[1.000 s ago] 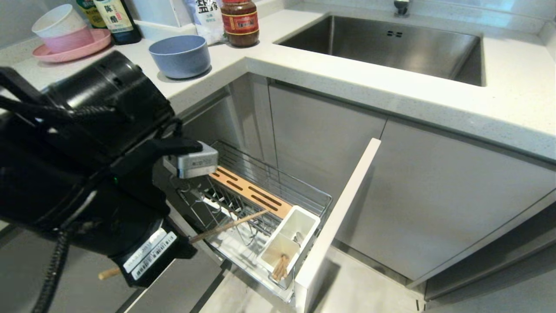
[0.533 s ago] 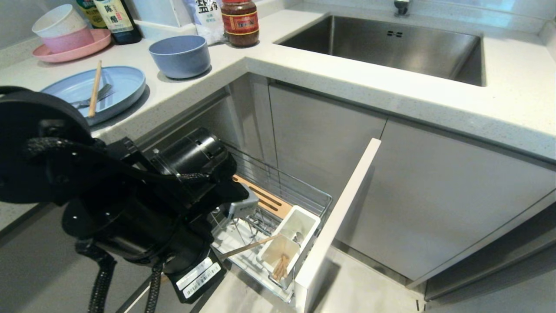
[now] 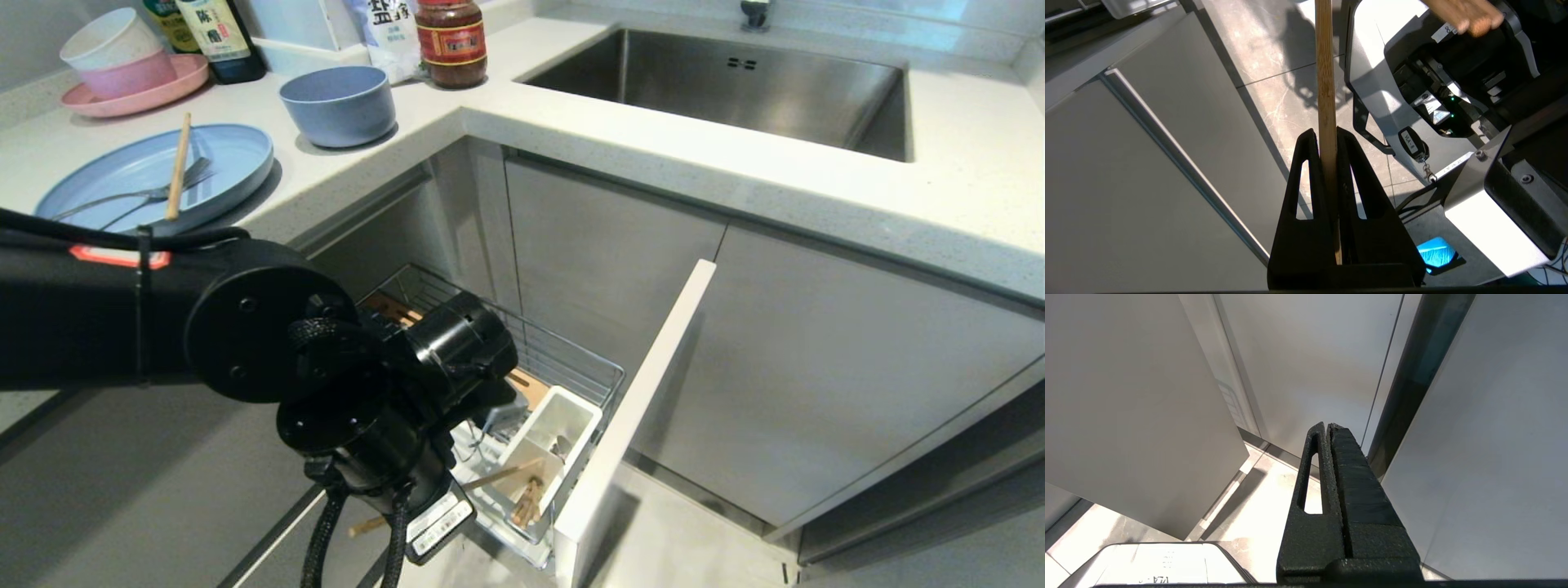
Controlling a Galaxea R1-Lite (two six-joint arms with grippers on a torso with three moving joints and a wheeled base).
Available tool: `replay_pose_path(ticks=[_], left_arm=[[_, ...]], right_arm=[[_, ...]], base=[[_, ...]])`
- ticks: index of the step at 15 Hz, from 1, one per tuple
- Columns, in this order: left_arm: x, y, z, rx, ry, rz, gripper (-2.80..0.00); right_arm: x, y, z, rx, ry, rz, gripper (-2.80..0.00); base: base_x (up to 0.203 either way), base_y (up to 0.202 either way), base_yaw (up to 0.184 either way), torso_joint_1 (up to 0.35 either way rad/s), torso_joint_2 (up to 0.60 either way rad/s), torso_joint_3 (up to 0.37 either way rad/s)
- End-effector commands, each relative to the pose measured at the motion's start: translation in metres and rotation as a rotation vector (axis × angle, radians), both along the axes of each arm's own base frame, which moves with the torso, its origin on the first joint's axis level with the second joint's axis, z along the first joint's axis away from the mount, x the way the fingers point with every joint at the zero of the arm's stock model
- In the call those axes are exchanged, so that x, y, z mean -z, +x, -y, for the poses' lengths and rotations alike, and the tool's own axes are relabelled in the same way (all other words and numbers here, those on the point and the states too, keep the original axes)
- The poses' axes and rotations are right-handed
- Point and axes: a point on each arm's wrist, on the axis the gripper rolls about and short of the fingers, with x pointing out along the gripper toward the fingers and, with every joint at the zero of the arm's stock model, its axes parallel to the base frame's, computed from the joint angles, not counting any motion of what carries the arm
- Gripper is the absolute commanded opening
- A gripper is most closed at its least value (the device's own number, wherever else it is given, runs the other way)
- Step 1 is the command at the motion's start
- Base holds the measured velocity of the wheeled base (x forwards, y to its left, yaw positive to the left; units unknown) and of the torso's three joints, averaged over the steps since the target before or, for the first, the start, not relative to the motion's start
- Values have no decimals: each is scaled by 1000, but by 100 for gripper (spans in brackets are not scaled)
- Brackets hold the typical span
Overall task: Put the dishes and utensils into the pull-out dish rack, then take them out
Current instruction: Pick up the chopsticks and place it in the cupboard
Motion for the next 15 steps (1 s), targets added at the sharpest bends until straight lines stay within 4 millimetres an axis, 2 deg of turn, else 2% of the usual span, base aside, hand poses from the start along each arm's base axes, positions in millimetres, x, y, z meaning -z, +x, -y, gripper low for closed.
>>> replay_pose_path(ticks=[1, 15], left_arm=[[11, 6, 7, 0, 20, -16, -280], [41, 29, 31, -11, 19, -29, -280]], right_arm=[[0, 0, 0, 0, 1, 3, -280], [0, 0, 0, 0, 1, 3, -280]], base=[[0, 0, 0, 0, 0, 0], [0, 0, 0, 0, 0, 0]])
